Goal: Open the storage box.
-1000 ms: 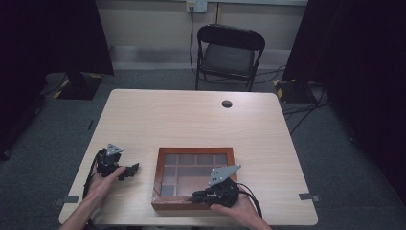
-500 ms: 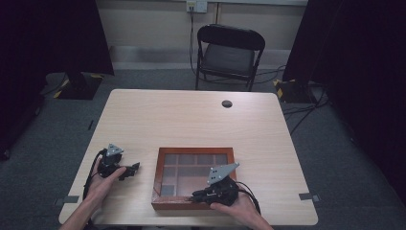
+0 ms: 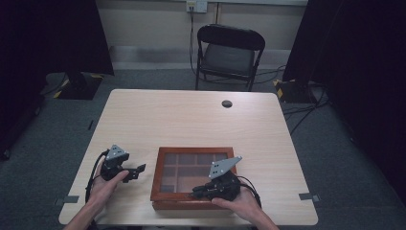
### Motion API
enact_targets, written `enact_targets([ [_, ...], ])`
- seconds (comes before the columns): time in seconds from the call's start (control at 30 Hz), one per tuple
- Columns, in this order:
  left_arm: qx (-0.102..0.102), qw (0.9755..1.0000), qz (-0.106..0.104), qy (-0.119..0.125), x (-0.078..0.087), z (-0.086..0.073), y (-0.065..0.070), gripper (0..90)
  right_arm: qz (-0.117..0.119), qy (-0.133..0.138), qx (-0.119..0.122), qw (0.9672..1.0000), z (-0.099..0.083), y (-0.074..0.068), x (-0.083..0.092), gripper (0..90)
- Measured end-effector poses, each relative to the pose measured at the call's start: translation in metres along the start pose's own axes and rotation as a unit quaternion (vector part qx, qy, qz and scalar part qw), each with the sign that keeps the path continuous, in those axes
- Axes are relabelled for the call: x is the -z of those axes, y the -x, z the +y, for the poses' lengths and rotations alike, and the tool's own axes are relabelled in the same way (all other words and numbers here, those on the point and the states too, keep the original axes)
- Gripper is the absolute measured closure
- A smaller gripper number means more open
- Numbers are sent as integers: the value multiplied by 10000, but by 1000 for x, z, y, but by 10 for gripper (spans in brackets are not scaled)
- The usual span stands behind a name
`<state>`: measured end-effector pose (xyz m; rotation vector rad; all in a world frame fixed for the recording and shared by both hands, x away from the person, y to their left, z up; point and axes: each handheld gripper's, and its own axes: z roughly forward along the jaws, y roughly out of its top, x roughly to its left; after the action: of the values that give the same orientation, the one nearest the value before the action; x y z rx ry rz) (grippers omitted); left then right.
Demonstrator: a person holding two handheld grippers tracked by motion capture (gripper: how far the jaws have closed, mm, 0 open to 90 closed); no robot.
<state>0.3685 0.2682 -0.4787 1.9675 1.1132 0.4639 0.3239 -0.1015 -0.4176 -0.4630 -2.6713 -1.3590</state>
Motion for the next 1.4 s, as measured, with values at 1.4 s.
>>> enact_targets([
  [1.4, -892, 9893, -1103, 355, 7, 10, 38, 180, -124, 139, 8, 9998, 19, 3, 15, 704],
])
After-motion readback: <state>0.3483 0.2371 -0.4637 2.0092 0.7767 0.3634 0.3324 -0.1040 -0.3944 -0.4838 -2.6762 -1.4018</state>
